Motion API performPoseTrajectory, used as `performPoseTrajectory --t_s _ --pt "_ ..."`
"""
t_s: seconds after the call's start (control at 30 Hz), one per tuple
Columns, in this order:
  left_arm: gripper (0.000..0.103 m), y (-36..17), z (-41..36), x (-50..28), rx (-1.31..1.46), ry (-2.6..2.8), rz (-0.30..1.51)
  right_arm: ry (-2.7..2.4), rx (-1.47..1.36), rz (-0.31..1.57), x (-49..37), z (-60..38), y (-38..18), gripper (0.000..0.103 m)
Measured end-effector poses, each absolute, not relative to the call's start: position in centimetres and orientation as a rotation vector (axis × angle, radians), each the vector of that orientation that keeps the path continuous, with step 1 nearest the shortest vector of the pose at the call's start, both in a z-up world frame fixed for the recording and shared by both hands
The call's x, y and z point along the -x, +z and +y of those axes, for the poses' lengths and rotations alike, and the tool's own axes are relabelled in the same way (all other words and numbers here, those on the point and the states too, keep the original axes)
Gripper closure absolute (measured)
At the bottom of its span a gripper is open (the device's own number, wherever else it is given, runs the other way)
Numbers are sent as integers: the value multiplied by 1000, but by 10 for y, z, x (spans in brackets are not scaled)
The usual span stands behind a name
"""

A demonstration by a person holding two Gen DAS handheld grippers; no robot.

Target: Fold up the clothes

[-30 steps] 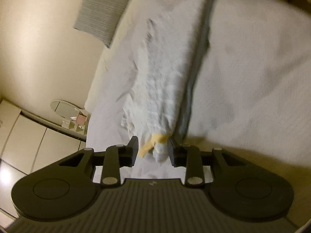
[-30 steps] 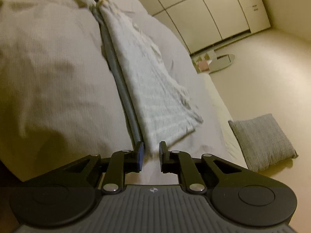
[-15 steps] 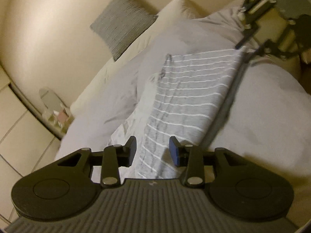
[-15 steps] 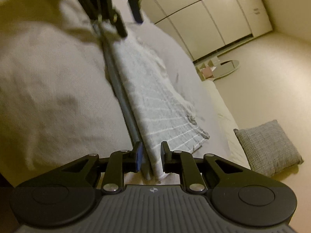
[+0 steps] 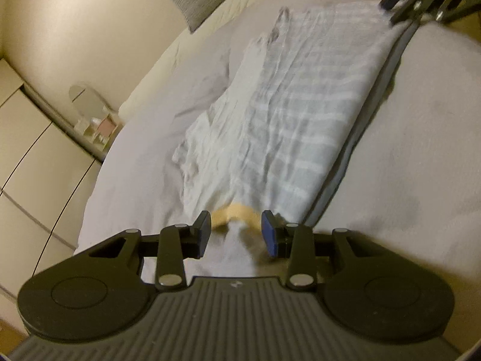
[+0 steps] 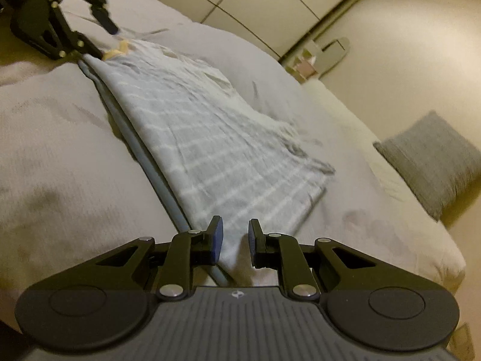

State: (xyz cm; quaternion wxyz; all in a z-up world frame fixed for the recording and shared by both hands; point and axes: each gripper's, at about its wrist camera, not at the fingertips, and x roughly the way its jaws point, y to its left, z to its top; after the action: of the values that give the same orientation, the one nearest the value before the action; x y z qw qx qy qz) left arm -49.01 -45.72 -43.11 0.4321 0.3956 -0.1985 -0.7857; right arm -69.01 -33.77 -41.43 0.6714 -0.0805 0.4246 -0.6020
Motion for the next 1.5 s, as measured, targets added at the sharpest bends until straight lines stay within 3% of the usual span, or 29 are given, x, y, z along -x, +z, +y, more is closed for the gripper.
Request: performPoseTrajectory --t_s 0.33,0.5,0.67,0.9,1.07,1.17,1.23,1.27,1.5 --pt "70 -423 -450 455 -947 -1912 -353 -1419 93 920 709 -326 -405 84" --pt "69 -397 -438 445 -800 -1920 -286 -1462 36 813 712 -322 -385 83" --pt "60 -379 -445 473 -759 -1982 -239 -1439 21 781 704 -348 -374 83" --pt "59 -404 -471 492 -879 -1995 -165 -1458 -65 812 725 -377 -381 83" --pt "59 -382 -484 485 -820 -1993 -133 -1472 -23 742 740 -394 -353 83" --pt "59 -362 -508 494 -779 -2003 -108 -1471 -36 712 747 -431 -340 88" --pt "59 -354 -532 503 -764 -2021 -84 -1472 -51 703 752 -458 -337 101" --pt "59 -351 -543 508 -758 -2032 -65 -1471 -61 704 754 -472 -338 103" --pt "58 -375 -611 538 -855 -2099 53 -1443 -92 778 764 -531 -362 103"
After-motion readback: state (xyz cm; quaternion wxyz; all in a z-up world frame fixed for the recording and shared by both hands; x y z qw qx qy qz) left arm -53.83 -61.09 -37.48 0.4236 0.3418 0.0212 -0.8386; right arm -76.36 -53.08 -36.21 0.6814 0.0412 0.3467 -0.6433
